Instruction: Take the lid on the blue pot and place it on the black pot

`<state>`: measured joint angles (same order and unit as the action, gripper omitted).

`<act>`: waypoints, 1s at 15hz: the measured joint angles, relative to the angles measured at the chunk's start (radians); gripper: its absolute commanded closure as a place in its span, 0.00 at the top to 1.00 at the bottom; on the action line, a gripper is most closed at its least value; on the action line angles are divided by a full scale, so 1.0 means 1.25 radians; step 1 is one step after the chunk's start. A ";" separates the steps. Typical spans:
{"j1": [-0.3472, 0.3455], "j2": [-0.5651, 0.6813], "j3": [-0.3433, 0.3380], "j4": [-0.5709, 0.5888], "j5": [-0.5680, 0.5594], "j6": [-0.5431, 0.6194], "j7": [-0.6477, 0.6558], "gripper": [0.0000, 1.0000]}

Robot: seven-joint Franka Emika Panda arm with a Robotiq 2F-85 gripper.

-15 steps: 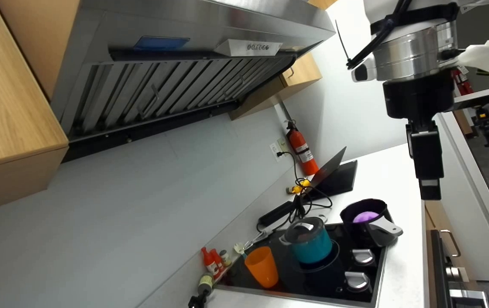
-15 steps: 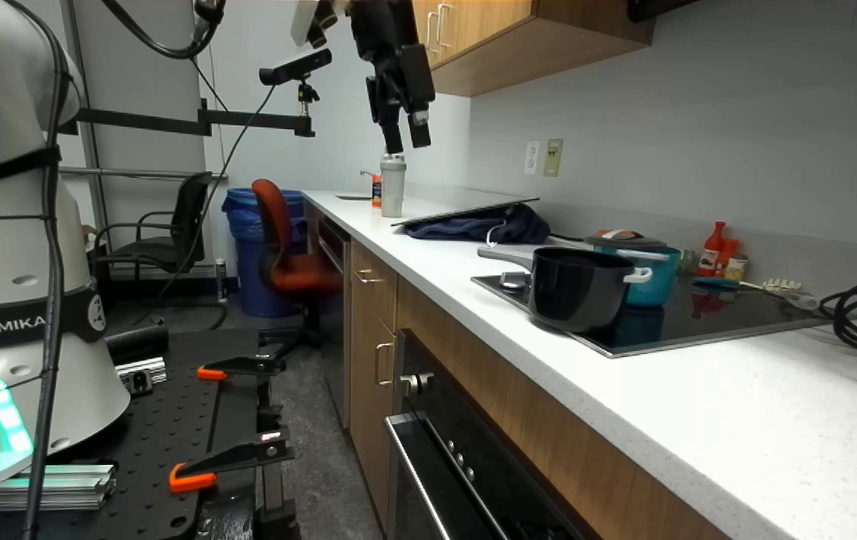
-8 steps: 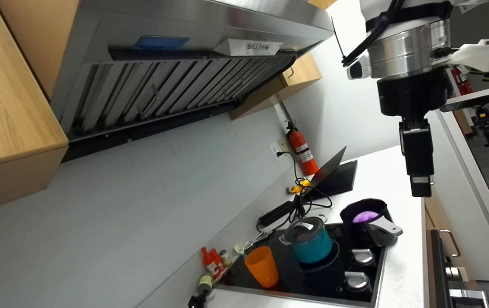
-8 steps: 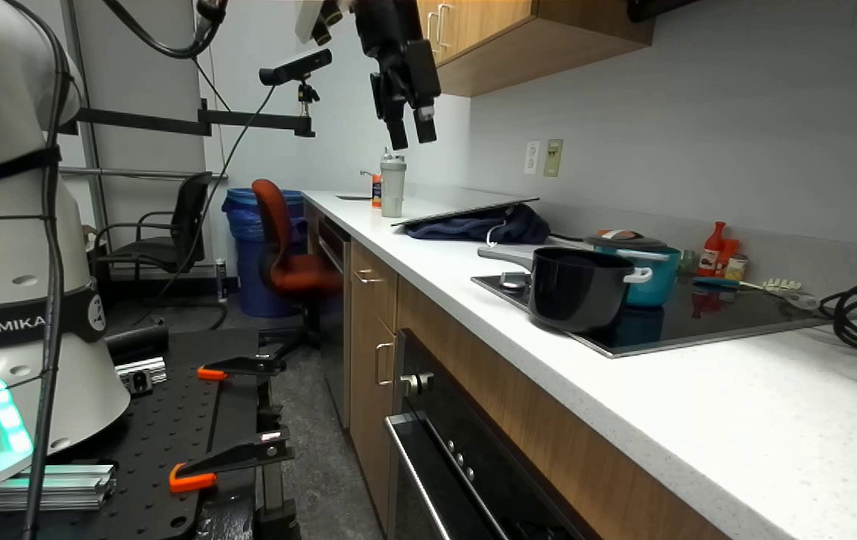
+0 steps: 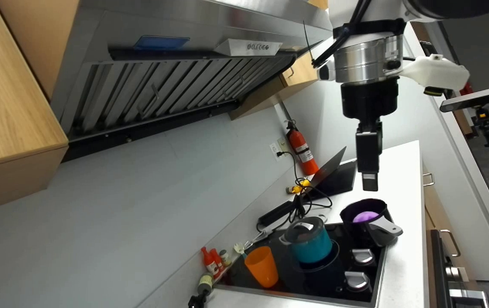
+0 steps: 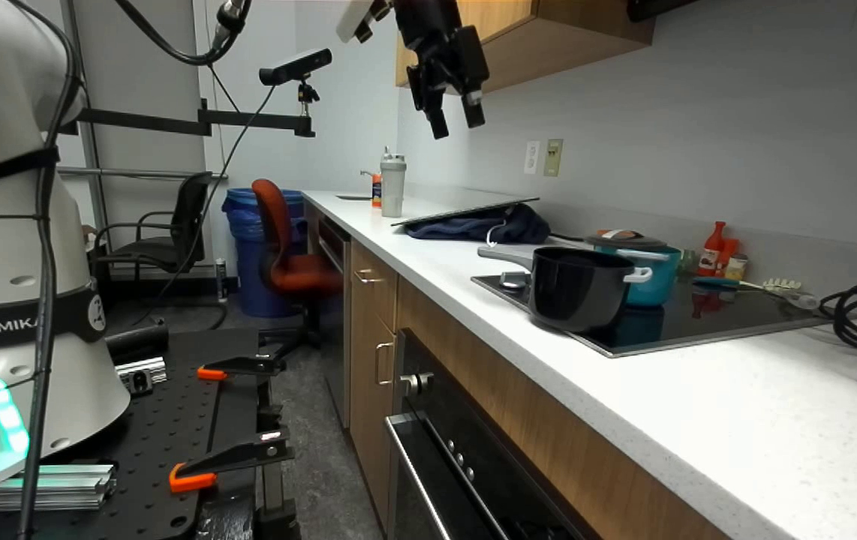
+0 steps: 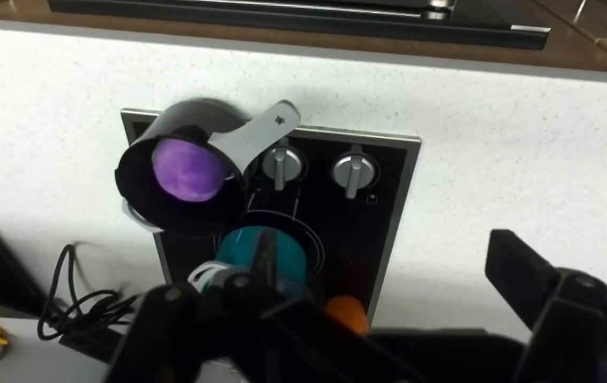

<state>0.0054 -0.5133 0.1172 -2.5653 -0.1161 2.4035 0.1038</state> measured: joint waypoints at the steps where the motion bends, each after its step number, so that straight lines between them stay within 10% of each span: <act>1: -0.006 0.019 0.000 0.013 -0.011 0.013 0.000 1.00; 15: -0.041 0.261 -0.025 0.164 -0.042 0.149 0.010 1.00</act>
<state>-0.0457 -0.1866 0.0855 -2.3598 -0.1689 2.5901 0.1161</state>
